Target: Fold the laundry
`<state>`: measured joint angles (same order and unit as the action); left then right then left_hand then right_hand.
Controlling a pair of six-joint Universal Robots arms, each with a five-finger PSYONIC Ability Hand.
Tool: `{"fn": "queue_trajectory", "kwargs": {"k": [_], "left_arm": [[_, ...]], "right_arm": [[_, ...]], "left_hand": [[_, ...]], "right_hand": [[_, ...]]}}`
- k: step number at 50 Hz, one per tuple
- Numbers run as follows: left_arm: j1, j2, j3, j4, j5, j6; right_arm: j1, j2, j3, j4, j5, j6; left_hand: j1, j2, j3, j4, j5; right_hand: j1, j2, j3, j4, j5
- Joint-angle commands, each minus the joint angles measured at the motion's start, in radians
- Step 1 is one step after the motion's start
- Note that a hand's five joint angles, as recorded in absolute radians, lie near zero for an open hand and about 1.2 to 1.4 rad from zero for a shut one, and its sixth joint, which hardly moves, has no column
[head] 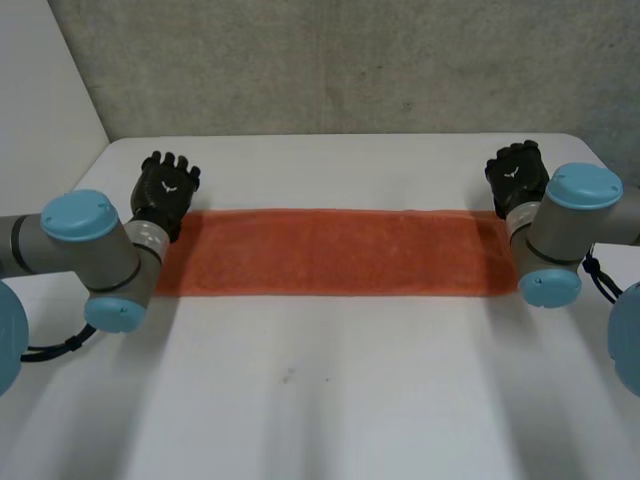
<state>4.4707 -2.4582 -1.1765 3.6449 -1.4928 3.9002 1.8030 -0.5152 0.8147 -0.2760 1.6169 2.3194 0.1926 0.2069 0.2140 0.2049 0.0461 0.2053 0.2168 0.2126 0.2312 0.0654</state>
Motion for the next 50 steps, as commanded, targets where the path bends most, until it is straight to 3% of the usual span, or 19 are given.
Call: {"fn": "queue_trajectory", "kwargs": {"k": [1, 6, 11, 17, 25, 29, 40, 42, 44, 45, 50], "left_arm": [[-0.014, 0.175, -0.167, 0.029, -0.001, -0.013], [-0.014, 0.287, -0.262, 0.029, -0.001, -0.041], [-0.014, 0.410, -0.391, 0.026, -0.001, -0.107], [-0.019, 0.472, -0.511, 0.027, 0.002, -0.156], [-0.042, 0.473, -0.554, 0.031, 0.000, -0.166], [-0.044, 0.467, -0.554, 0.031, 0.000, -0.168], [-0.044, 0.459, -0.562, 0.031, 0.000, -0.166], [-0.044, 0.459, -0.565, 0.032, 0.000, -0.168], [-0.044, 0.459, -0.566, 0.032, 0.000, -0.166], [-0.044, 0.459, -0.568, 0.032, 0.000, -0.168], [-0.042, 0.470, -0.577, 0.031, -0.001, -0.168]], "right_arm": [[-0.014, -0.215, 0.179, 0.030, 0.008, 0.238], [-0.016, -0.390, 0.340, 0.104, -0.025, 0.316], [-0.080, -0.496, 0.477, 0.260, -0.116, 0.351], [-0.157, -0.508, 0.560, 0.351, -0.208, 0.405], [-0.209, -0.471, 0.594, 0.281, -0.299, 0.413], [-0.212, -0.416, 0.594, 0.204, -0.302, 0.410], [-0.228, -0.356, 0.564, 0.182, -0.288, 0.396], [-0.240, -0.339, 0.554, 0.182, -0.285, 0.393], [-0.246, -0.326, 0.541, 0.182, -0.276, 0.388], [-0.249, -0.321, 0.532, 0.181, -0.270, 0.385], [-0.304, -0.335, 0.506, 0.120, -0.126, 0.335]], "left_hand": [[-0.018, -0.032, -0.040, -0.030, -0.046], [-0.018, -0.032, -0.040, -0.030, -0.046], [-0.018, -0.032, -0.040, -0.030, -0.046], [-0.018, -0.032, -0.040, -0.030, -0.046], [-0.018, -0.032, -0.040, -0.030, -0.046], [-0.018, -0.032, -0.040, -0.030, -0.046], [-0.018, -0.032, -0.040, -0.030, -0.046], [-0.018, -0.032, -0.040, -0.030, -0.046], [-0.018, -0.032, -0.040, -0.030, -0.046], [-0.018, -0.032, -0.040, -0.030, -0.046], [-0.018, -0.032, -0.040, -0.030, -0.046]], "right_hand": [[-0.031, -0.042, -0.038, -0.057, -0.065], [-0.031, -0.042, -0.038, -0.057, -0.065], [-0.031, -0.042, -0.038, -0.057, -0.065], [0.243, 0.231, 0.235, 0.217, 0.208], [0.417, 0.405, 0.410, 0.391, 0.382], [0.560, 0.549, 0.553, 0.534, 0.526], [0.625, 0.614, 0.618, 0.599, 0.590], [0.780, 0.769, 0.773, 0.754, 0.745], [1.189, 1.177, 1.181, 1.163, 1.154], [1.191, 1.179, 1.184, 1.165, 1.156], [1.191, 1.179, 1.184, 1.165, 1.156]]}}
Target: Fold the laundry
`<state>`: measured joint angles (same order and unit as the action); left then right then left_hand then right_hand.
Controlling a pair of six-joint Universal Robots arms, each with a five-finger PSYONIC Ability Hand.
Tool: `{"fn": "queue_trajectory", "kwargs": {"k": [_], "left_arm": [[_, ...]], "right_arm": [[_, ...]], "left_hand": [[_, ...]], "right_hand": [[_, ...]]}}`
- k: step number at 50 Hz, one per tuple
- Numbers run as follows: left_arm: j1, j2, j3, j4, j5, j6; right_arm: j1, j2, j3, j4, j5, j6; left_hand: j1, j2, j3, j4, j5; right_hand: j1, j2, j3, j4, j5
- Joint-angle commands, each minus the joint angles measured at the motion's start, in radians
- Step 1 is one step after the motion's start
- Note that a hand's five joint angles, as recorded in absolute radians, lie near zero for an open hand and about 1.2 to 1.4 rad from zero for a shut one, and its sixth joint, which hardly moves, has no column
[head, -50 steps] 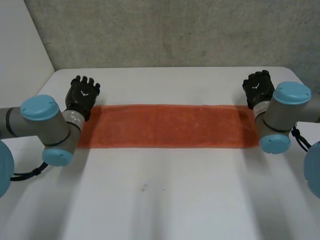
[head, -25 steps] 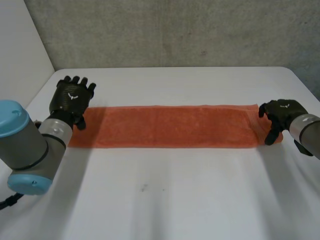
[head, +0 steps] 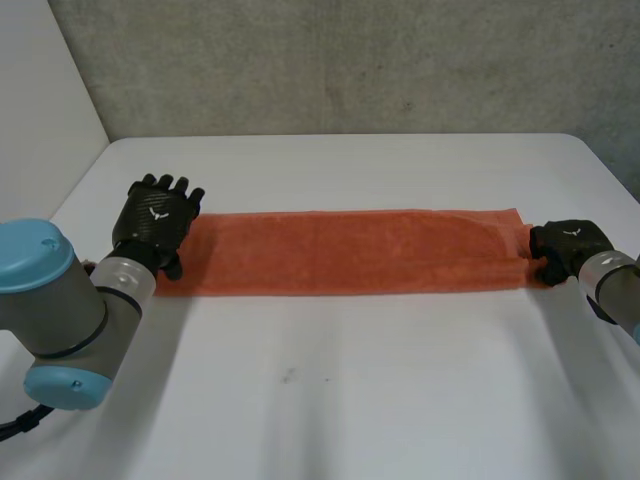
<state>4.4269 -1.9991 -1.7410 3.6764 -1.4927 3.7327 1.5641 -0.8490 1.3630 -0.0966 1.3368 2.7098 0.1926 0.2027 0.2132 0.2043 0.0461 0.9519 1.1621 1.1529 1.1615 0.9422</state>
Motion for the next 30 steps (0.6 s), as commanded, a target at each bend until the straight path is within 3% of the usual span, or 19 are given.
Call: {"fn": "queue_trajectory", "kwargs": {"k": [1, 5, 11, 16, 20, 24, 30], "left_arm": [[0.002, 0.011, -0.012, -0.001, -0.001, -0.001], [0.002, 0.016, -0.023, -0.001, -0.001, 0.001], [0.003, 0.017, -0.026, -0.003, -0.003, 0.001], [0.006, 0.022, -0.026, -0.003, -0.004, 0.001], [0.006, 0.026, -0.026, -0.003, -0.004, 0.000], [0.005, 0.026, -0.026, -0.003, -0.004, 0.000], [0.008, 0.026, -0.026, -0.003, -0.004, 0.001]], "right_arm": [[-0.071, -0.007, -0.045, -0.069, 0.178, -0.076], [-0.095, -0.027, -0.082, -0.091, 0.268, -0.237], [-0.095, -0.027, -0.131, -0.101, 0.295, -0.438], [-0.010, -0.033, -0.173, -0.134, 0.289, -0.443], [0.144, -0.031, -0.219, -0.176, 0.266, -0.400], [0.309, -0.030, -0.251, -0.210, 0.190, -0.386], [0.589, 0.047, -0.265, -0.253, -0.056, -0.384]], "left_hand": [[-0.018, -0.028, -0.039, -0.030, -0.046], [-0.018, -0.028, -0.039, -0.030, -0.046], [-0.017, -0.027, -0.038, -0.029, -0.045], [-0.017, -0.027, -0.038, -0.029, -0.045], [-0.018, -0.028, -0.039, -0.030, -0.046], [-0.017, -0.027, -0.038, -0.029, -0.045], [-0.018, -0.028, -0.039, -0.030, -0.046]], "right_hand": [[0.444, 0.234, 0.243, 0.235, 0.280], [0.444, 0.234, 0.243, 0.235, 0.280], [0.444, 0.234, 0.243, 0.235, 0.280], [0.444, 0.234, 0.243, 0.235, 0.280], [0.444, 0.234, 0.243, 0.235, 0.280], [0.444, 0.234, 0.243, 0.235, 0.280], [0.444, 0.234, 0.243, 0.235, 0.280]]}}
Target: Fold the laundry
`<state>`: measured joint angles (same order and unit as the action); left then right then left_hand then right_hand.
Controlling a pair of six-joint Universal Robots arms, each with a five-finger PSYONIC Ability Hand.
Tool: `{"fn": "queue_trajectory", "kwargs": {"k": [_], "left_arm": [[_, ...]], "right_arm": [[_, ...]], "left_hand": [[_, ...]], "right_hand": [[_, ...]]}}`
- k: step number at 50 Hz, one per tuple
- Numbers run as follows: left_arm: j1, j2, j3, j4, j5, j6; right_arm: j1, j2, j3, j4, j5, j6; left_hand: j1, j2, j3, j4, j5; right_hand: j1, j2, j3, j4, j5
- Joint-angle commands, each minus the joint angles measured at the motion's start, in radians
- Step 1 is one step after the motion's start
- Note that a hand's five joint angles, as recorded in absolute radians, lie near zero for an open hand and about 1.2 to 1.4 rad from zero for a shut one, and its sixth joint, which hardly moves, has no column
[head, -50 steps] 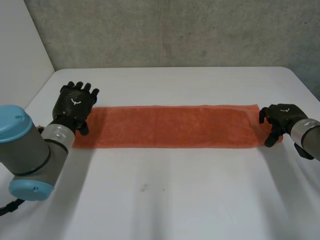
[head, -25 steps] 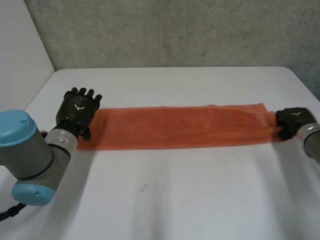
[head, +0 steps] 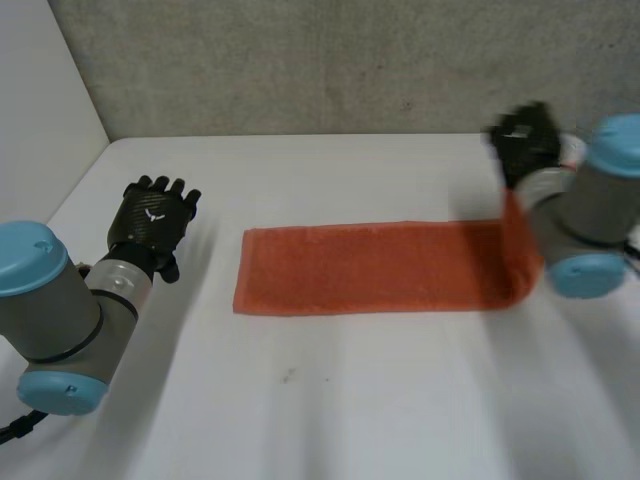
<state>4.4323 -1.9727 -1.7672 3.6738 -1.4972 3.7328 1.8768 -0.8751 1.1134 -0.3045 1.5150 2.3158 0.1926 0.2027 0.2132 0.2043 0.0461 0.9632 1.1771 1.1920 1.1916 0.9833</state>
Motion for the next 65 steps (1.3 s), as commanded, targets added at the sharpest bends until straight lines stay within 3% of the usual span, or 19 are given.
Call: {"fn": "queue_trajectory", "kwargs": {"k": [1, 5, 9, 10, 11, 13, 18, 19, 20, 22, 24, 27, 31, 37, 41, 42, 48, 59, 65], "left_arm": [[0.002, 0.000, 0.000, 0.000, 0.000, 0.001], [0.004, 0.000, 0.000, 0.000, 0.000, -0.001], [0.004, 0.000, 0.000, 0.000, 0.000, -0.001], [0.002, 0.000, 0.000, 0.000, 0.002, -0.001], [0.001, 0.000, 0.000, 0.000, 0.002, -0.001], [-0.002, 0.000, 0.000, 0.000, 0.002, -0.001], [-0.008, 0.000, 0.000, 0.000, 0.003, -0.001], [-0.010, 0.000, 0.002, 0.000, 0.005, -0.001], [-0.019, 0.000, 0.008, 0.000, 0.005, -0.002], [-0.045, 0.000, 0.023, 0.002, 0.006, -0.005], [-0.075, -0.005, 0.044, 0.003, 0.009, -0.014], [-0.102, -0.009, 0.069, 0.000, 0.017, -0.042], [-0.142, -0.034, 0.114, -0.001, 0.026, -0.116], [-0.220, -0.115, 0.219, -0.067, 0.022, -0.202], [-0.229, -0.172, 0.279, -0.161, 0.012, -0.217], [-0.229, -0.182, 0.290, -0.181, 0.009, -0.217], [-0.226, -0.213, 0.305, -0.252, -0.004, -0.218], [-0.192, -0.129, 0.198, -0.256, -0.104, -0.220], [-0.168, -0.069, 0.135, -0.248, -0.123, -0.222]], "right_arm": [[0.301, 0.093, -0.015, -0.050, -0.260, 0.007], [0.406, 0.172, -0.014, -0.062, -0.341, 0.002], [0.440, 0.220, -0.012, -0.065, -0.352, -0.004], [0.443, 0.229, -0.012, -0.065, -0.351, -0.007], [0.443, 0.238, -0.014, -0.065, -0.329, -0.012], [0.437, 0.231, -0.012, -0.064, -0.296, -0.009], [0.406, 0.171, 0.006, -0.055, -0.152, 0.033], [0.342, 0.080, 0.046, -0.048, -0.075, 0.122], [0.319, 0.053, 0.068, -0.045, -0.056, 0.164], [0.294, 0.029, 0.089, -0.041, -0.041, 0.206], [0.224, -0.039, 0.176, -0.012, -0.033, 0.371], [0.178, -0.074, 0.251, 0.051, -0.053, 0.491], [0.110, -0.082, 0.310, 0.143, -0.088, 0.553], [0.055, -0.081, 0.368, 0.162, -0.121, 0.562], [0.024, -0.076, 0.390, 0.131, -0.121, 0.563], [0.016, -0.074, 0.399, 0.114, -0.121, 0.556], [0.005, -0.062, 0.399, 0.099, -0.110, 0.553], [0.012, -0.027, 0.250, 0.107, -0.062, 0.461], [0.132, -0.028, 0.131, 0.102, -0.073, 0.395]], "left_hand": [[-0.018, -0.028, -0.039, -0.030, -0.046], [-0.018, -0.028, -0.039, -0.030, -0.046], [-0.018, -0.028, -0.039, -0.030, -0.046], [-0.018, -0.028, -0.039, -0.030, -0.046], [-0.018, -0.028, -0.039, -0.030, -0.046], [-0.018, -0.028, -0.039, -0.030, -0.046], [-0.018, -0.028, -0.039, -0.030, -0.046], [-0.018, -0.028, -0.039, -0.030, -0.046], [-0.018, -0.028, -0.039, -0.030, -0.046], [-0.018, -0.028, -0.039, -0.030, -0.046], [-0.018, -0.028, -0.039, -0.030, -0.046], [-0.018, -0.028, -0.039, -0.030, -0.046], [-0.011, -0.021, -0.032, -0.023, -0.039], [0.006, -0.004, -0.014, -0.005, -0.022], [0.006, -0.004, -0.014, -0.005, -0.022], [0.006, -0.004, -0.014, -0.005, -0.022], [0.006, -0.004, -0.014, -0.005, -0.022], [0.000, -0.010, -0.020, -0.011, -0.028], [-0.005, -0.016, -0.026, -0.017, -0.034]], "right_hand": [[0.433, 0.219, 0.204, 0.205, 0.238], [0.433, 0.219, 0.204, 0.205, 0.238], [0.433, 0.219, 0.204, 0.205, 0.238], [0.303, 0.089, 0.075, 0.075, 0.109], [-0.462, -0.676, -0.691, -0.691, -0.657], [-0.789, -1.003, -1.017, -1.017, -0.983], [-0.789, -1.003, -1.017, -1.017, -0.983], [-0.789, -1.003, -1.017, -1.017, -0.983], [-0.789, -1.003, -1.017, -1.017, -0.983], [-0.789, -1.003, -1.017, -1.017, -0.983], [-0.789, -1.003, -1.017, -1.017, -0.983], [-0.789, -1.003, -1.017, -1.017, -0.983], [-0.789, -1.003, -1.017, -1.017, -0.983], [-0.641, -0.855, -0.870, -0.869, -0.835], [-0.336, -0.550, -0.565, -0.564, -0.530], [-0.146, -0.360, -0.375, -0.375, -0.341], [0.433, 0.219, 0.204, 0.204, 0.238], [0.433, 0.219, 0.204, 0.205, 0.238], [0.433, 0.219, 0.204, 0.205, 0.238]]}}
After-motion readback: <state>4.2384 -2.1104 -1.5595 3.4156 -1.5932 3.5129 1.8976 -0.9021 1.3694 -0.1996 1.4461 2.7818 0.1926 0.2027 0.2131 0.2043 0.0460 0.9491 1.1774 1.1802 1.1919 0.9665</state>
